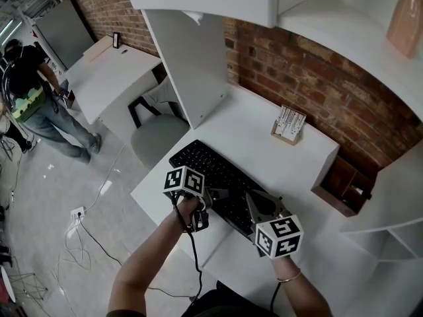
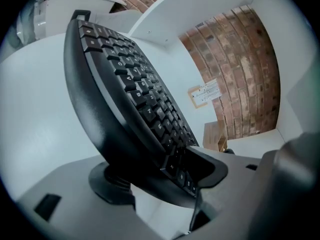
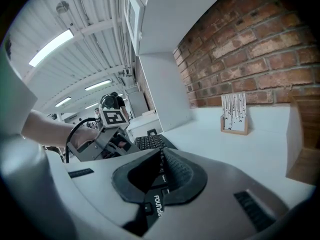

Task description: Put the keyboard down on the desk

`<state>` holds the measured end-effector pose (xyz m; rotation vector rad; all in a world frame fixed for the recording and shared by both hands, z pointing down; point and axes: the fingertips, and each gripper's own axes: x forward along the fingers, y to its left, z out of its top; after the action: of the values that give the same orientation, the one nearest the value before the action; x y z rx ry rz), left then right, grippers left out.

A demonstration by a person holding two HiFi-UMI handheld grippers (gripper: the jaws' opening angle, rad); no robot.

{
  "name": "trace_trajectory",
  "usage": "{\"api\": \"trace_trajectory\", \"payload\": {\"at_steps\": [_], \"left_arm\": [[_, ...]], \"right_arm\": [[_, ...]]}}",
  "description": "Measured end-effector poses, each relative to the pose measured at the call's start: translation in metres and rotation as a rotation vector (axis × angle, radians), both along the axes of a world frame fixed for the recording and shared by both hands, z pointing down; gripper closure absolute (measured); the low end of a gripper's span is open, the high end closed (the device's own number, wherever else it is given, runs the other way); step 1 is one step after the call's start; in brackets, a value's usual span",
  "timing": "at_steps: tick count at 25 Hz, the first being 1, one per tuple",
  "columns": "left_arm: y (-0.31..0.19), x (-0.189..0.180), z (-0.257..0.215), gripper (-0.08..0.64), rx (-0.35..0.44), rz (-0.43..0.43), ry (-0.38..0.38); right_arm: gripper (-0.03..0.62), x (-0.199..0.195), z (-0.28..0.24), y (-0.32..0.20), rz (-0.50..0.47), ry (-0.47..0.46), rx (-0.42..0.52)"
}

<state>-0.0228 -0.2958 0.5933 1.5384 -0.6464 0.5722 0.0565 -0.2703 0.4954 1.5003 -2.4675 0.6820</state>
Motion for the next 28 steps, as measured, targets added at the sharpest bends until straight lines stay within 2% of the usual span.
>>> {"api": "trace_trajectory", "payload": {"at_steps": [5, 9, 13, 16, 19, 23, 24, 26, 28], "left_arm": [[0.005, -0.006, 0.002, 0.261, -0.089, 0.082, 0.017], [0.006, -0.005, 0.000, 0.258, -0.054, 0.127, -0.025], [0.011, -0.008, -0.002, 0.252, -0.004, 0.051, -0.048], [0.013, -0.009, -0.003, 0.252, -0.001, -0.012, -0.021], [0.010, -0.011, -0.006, 0.252, -0.015, -0.074, 0.023], [0.008, -0.010, -0.013, 0.252, 0.037, -0.093, 0.007], [0.007, -0.009, -0.015, 0.252, 0.042, -0.102, 0.011], [0.007, -0.008, -0.018, 0.252, 0.041, -0.112, 0.026], [0.008, -0.008, -0.019, 0.252, 0.041, -0.111, 0.032]], "right_arm": [[0.586, 0.004, 0.007, -0.001, 0.005, 0.011, -0.011], [0.586, 0.006, 0.011, -0.001, 0.005, 0.014, -0.025], [0.586, 0.010, 0.011, 0.000, 0.015, 0.020, -0.026], [0.586, 0.007, 0.006, 0.005, 0.006, 0.008, -0.032], [0.586, -0.011, -0.008, 0.018, -0.062, 0.011, -0.010], [0.580, -0.035, -0.016, 0.030, -0.153, 0.042, 0.008], [0.545, -0.043, -0.013, 0.034, -0.192, 0.058, -0.002], [0.433, -0.059, -0.005, 0.046, -0.295, 0.114, -0.028], [0.373, -0.074, 0.006, 0.061, -0.399, 0.203, -0.047]]}}
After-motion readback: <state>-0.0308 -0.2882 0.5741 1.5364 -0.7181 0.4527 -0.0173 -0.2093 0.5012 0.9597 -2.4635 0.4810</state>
